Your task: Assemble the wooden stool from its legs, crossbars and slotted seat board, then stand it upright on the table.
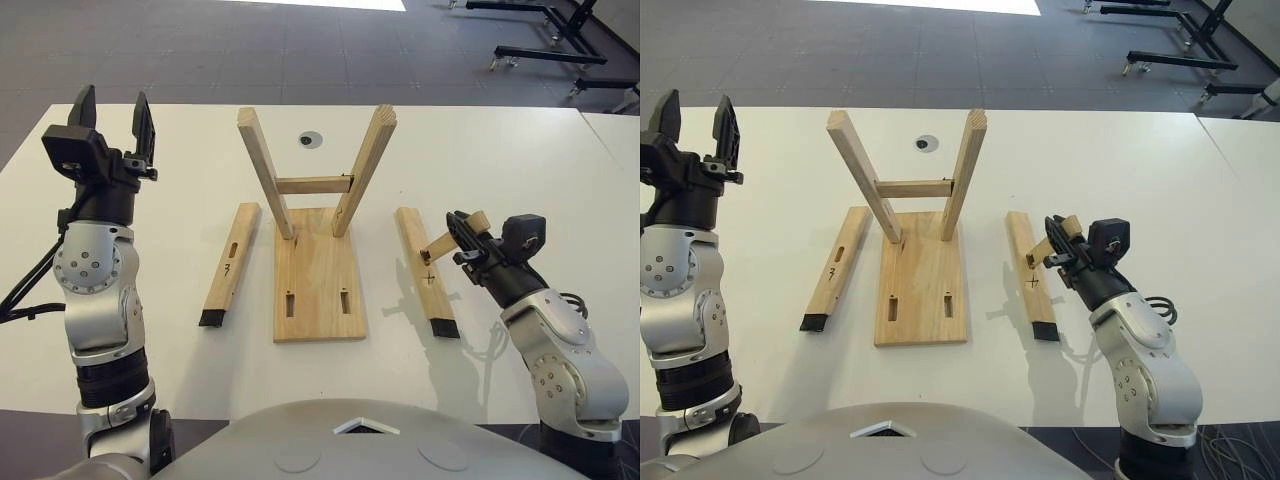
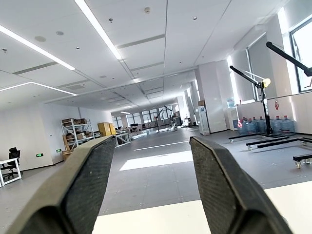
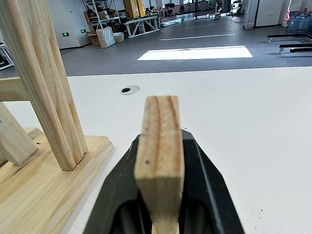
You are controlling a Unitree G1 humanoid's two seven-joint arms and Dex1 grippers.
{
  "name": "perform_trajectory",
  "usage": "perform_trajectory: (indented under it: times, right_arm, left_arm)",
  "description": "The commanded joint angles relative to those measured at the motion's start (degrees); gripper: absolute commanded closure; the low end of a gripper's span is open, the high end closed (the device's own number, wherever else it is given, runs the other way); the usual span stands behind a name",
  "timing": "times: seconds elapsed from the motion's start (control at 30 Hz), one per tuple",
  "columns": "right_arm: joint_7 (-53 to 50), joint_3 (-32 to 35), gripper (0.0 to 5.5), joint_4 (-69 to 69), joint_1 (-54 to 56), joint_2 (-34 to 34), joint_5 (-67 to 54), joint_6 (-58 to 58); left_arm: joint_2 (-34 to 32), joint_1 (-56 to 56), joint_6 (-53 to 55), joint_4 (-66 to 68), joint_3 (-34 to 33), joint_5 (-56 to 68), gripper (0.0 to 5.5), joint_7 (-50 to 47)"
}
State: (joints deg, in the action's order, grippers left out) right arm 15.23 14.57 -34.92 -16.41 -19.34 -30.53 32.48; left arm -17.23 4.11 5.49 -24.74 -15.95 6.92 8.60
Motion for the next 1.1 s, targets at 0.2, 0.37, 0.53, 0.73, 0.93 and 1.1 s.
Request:
perform_trajectory:
  times: [0.2, 0.37, 0.53, 0.73, 0.93, 1.1]
  right_arm:
    - [0.09, 3.37, 5.11, -1.81, 3.77, -1.53, -6.28, 3.18]
    - [-0.05, 3.62, 5.11, -0.05, 4.67, -2.43, -7.06, 4.68]
    - [-0.06, 3.19, 5.11, 1.38, 2.95, -2.49, -6.24, 4.72]
    - [0.74, 1.91, 5.11, 2.42, 0.95, -3.02, -5.08, 4.60]
    - [1.54, 0.77, 5.11, 2.53, 0.32, -3.71, -3.84, 4.27]
    - [2.36, -1.81, 5.11, 1.54, -0.32, -4.86, -1.68, 3.88]
  left_arm:
    - [-0.66, -1.10, 0.26, -0.82, -0.37, -0.94, 2.73, -0.21]
    - [-0.36, -1.80, -0.12, -1.02, -0.64, -1.23, 2.73, -0.49]
    - [-0.70, -1.54, -0.26, -0.45, -0.58, -1.20, 2.73, -0.06]
    - [-1.18, -1.43, 0.13, -0.46, -0.38, -1.28, 2.73, 0.56]
    - [-1.24, -1.46, 0.29, -0.52, -0.21, -1.47, 2.73, 0.62]
    - [-1.20, -1.26, 0.41, -0.43, -0.11, -1.52, 2.73, 0.62]
